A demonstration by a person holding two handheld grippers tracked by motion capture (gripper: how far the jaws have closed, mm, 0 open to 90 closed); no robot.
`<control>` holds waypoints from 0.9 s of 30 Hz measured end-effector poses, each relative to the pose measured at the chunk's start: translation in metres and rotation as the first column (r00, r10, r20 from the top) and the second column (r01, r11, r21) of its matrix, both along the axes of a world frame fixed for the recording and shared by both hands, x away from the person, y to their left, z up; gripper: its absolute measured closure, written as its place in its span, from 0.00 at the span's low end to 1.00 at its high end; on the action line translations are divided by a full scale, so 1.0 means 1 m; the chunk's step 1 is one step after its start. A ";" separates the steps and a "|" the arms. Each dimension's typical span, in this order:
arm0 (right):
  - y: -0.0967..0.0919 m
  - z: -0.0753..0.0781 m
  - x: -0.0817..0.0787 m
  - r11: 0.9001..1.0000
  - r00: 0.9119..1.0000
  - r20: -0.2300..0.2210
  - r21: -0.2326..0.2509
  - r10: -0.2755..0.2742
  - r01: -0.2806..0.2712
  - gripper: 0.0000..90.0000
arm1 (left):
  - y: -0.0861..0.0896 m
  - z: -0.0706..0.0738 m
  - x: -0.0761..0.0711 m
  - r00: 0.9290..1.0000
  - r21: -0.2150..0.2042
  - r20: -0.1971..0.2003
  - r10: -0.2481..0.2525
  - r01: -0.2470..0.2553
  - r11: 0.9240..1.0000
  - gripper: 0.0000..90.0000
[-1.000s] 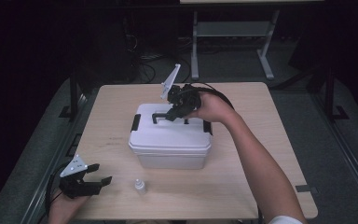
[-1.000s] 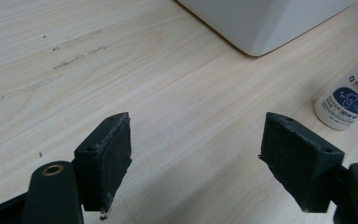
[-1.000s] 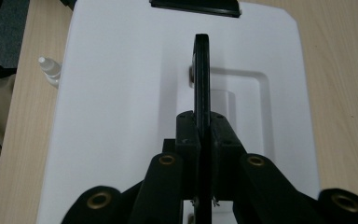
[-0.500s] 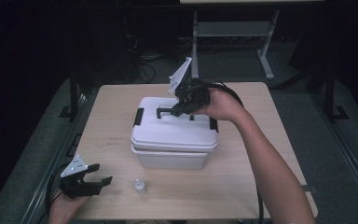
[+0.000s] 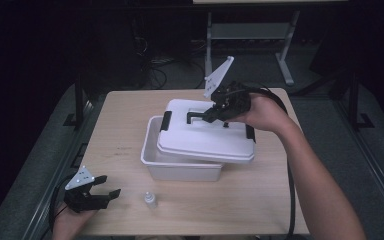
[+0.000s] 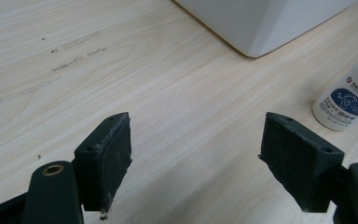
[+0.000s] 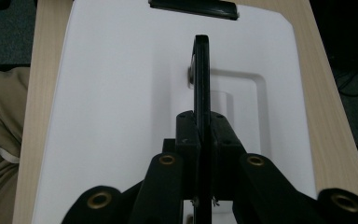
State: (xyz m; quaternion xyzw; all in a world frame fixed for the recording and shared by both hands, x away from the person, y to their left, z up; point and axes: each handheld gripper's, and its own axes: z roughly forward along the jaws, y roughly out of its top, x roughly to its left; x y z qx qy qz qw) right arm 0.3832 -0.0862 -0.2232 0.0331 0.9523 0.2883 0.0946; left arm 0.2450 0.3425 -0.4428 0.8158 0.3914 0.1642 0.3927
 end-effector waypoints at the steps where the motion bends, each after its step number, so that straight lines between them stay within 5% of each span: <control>1: -0.004 0.001 -0.002 1.000 1.000 -0.001 0.002 -0.006 0.006 0.93 | 0.001 0.000 0.000 1.000 0.001 0.002 0.000 0.000 1.000 0.27; 27: -0.091 0.003 -0.045 0.993 0.993 0.014 0.023 -0.120 0.120 0.93 | -0.003 0.003 -0.003 1.000 -0.015 0.006 -0.005 0.005 1.000 0.27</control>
